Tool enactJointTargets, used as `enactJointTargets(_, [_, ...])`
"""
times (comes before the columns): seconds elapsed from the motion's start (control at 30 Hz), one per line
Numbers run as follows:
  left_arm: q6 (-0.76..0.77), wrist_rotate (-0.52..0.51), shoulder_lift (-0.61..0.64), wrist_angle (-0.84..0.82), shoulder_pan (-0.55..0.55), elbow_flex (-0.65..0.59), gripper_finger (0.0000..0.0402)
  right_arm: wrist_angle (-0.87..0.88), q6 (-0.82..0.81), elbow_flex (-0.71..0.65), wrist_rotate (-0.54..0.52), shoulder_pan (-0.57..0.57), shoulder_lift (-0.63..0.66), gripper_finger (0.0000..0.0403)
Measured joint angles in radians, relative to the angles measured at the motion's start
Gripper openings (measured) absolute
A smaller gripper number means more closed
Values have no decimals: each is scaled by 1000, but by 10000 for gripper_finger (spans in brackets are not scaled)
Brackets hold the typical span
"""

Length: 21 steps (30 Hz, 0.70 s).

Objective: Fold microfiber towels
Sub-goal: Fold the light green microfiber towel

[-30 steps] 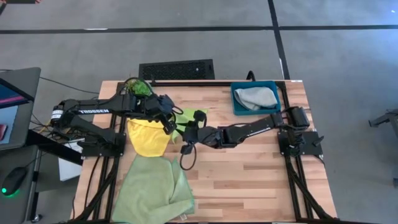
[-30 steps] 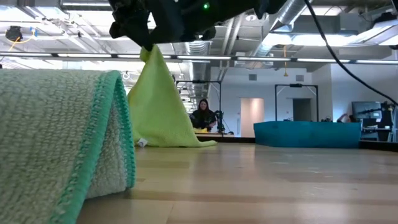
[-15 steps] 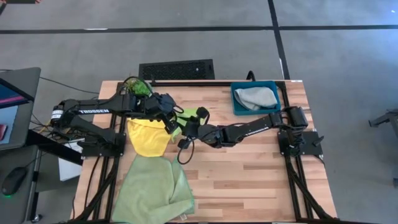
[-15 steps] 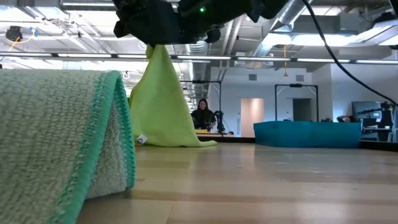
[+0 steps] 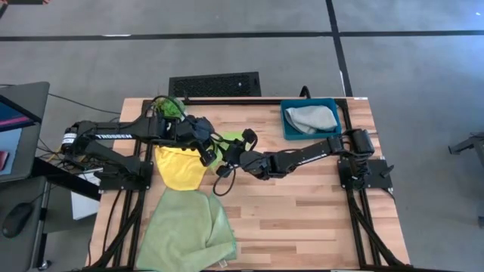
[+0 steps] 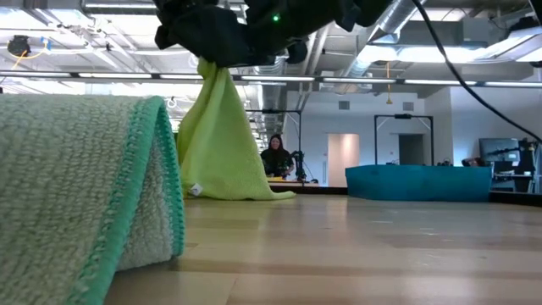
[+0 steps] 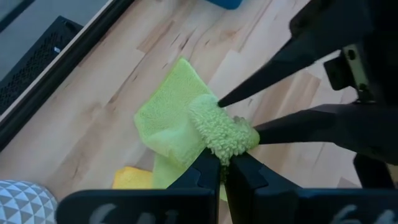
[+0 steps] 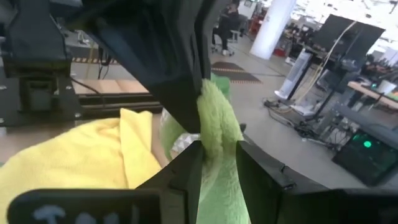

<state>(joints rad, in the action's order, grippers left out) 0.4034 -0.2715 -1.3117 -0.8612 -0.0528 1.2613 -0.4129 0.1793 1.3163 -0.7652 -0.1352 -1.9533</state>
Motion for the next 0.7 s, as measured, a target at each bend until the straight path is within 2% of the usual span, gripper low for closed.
enactJointTargets(0.7, [-28, -4, 2, 24, 15, 1, 0, 286, -152, 0, -48, 0, 0, 122])
